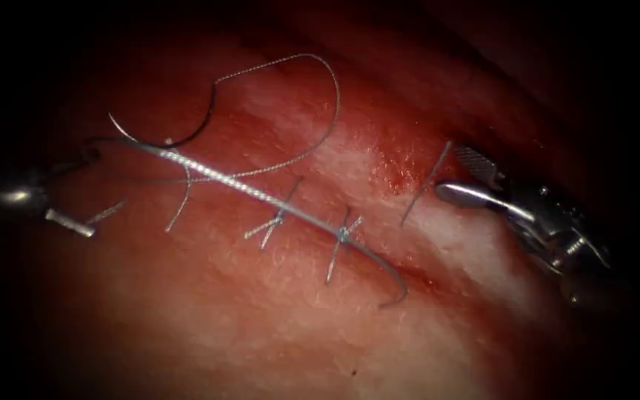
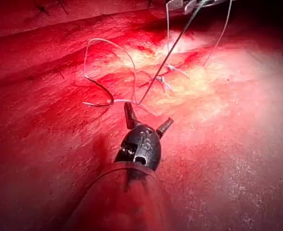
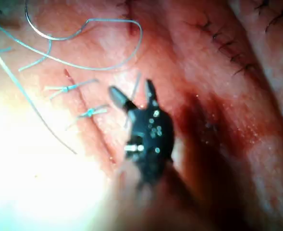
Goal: Wound Closure
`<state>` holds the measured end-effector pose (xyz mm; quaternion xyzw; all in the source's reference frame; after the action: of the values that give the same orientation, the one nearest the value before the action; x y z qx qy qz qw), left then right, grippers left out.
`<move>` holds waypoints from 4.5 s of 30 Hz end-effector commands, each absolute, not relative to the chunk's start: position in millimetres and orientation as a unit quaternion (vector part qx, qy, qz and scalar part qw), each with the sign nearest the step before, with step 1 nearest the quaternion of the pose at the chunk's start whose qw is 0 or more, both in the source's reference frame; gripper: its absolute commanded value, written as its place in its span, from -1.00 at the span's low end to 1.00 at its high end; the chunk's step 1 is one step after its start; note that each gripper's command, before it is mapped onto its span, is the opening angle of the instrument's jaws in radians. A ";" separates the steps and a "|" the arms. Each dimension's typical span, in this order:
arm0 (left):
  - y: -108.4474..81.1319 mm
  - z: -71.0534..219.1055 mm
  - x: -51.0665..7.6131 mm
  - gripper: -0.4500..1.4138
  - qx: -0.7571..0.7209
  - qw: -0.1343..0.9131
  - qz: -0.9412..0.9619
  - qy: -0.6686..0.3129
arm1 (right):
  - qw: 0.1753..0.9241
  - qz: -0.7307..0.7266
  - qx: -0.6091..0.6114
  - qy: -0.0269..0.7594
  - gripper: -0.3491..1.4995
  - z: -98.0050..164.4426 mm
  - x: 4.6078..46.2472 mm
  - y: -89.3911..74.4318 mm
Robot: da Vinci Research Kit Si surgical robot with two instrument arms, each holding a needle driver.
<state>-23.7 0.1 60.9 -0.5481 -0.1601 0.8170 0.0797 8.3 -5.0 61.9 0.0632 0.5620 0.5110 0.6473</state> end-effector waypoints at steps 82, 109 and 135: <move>0.9 65.6 -47.4 -1.00 -0.385 0.093 0.917 0.052 | 0.717 0.258 0.081 0.643 -1.00 49.5 21.0 -6.4; -2.2 55.8 -45.4 -1.00 -0.336 0.025 0.937 0.097 | 0.791 0.291 0.003 0.538 0.52 53.1 21.7 -2.2; 8.0 49.2 -47.6 -1.00 -0.336 -0.005 0.928 0.159 | 0.824 0.230 0.075 0.512 0.18 57.0 21.1 -7.9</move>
<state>-47.3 8.4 49.1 -0.3364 0.1582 0.9283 -0.0093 20.5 -7.5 56.4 0.0758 0.5135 0.2286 0.8236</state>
